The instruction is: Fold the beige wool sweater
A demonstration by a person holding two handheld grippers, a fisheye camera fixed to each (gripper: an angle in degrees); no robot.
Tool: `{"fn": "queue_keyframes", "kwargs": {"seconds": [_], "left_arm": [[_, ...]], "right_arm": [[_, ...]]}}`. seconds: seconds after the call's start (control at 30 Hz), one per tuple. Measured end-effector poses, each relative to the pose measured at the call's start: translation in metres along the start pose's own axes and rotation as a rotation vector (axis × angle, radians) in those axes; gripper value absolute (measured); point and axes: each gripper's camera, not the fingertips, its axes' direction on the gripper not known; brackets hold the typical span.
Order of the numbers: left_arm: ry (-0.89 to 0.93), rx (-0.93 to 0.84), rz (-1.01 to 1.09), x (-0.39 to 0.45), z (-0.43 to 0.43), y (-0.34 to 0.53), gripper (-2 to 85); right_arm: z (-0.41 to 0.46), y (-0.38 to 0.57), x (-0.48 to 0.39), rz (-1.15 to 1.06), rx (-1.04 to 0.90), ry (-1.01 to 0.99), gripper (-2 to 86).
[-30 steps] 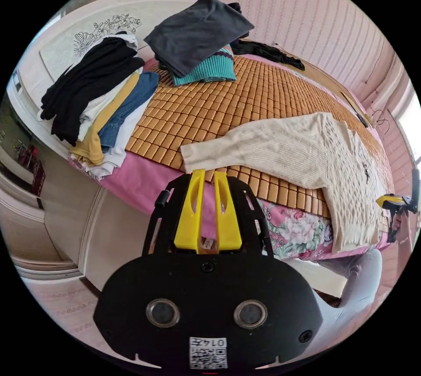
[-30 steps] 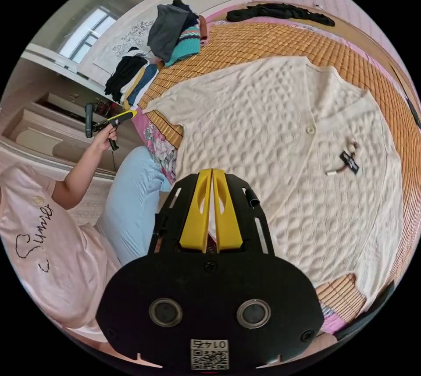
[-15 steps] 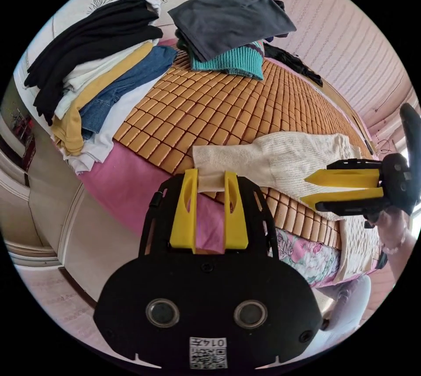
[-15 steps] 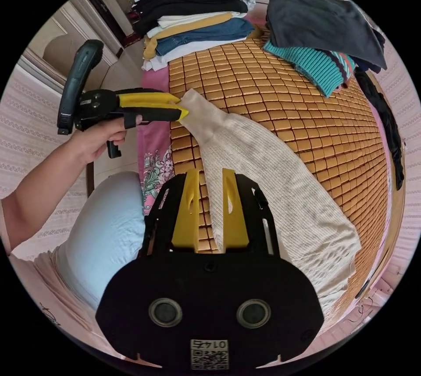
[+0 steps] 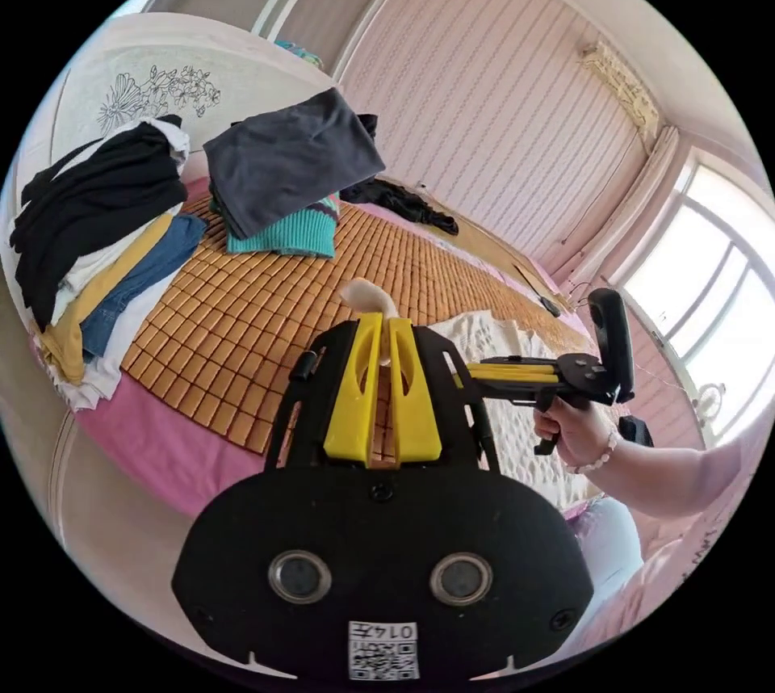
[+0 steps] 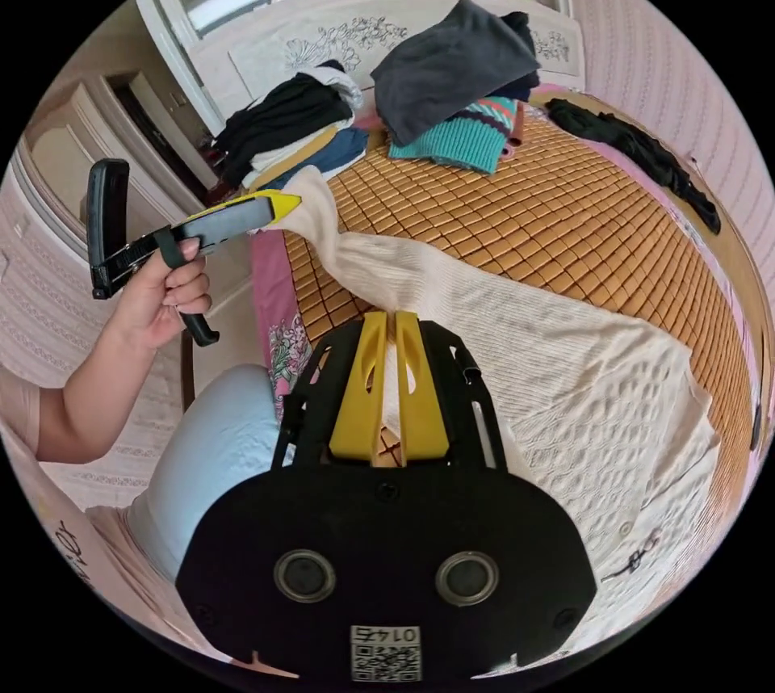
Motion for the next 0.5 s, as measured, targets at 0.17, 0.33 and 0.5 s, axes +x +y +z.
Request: {"fn": "queue_keyframes", "kwargs": {"seconds": [0.17,0.33,0.5], "left_arm": [[0.425,0.014,0.131,0.150,0.067,-0.008,0.1],[0.495,-0.218,0.327,0.259,0.142,0.041,6.2],[0.197,-0.434,0.402,0.238,0.171,0.115,7.0]], "right_arm": [[-0.110,0.099,0.079,0.290,0.210,-0.020,1.3],[-0.173,0.240,0.155,0.602,0.168,0.228,2.3],[-0.190,0.329,0.185,0.782,0.056,0.233,5.0]]}}
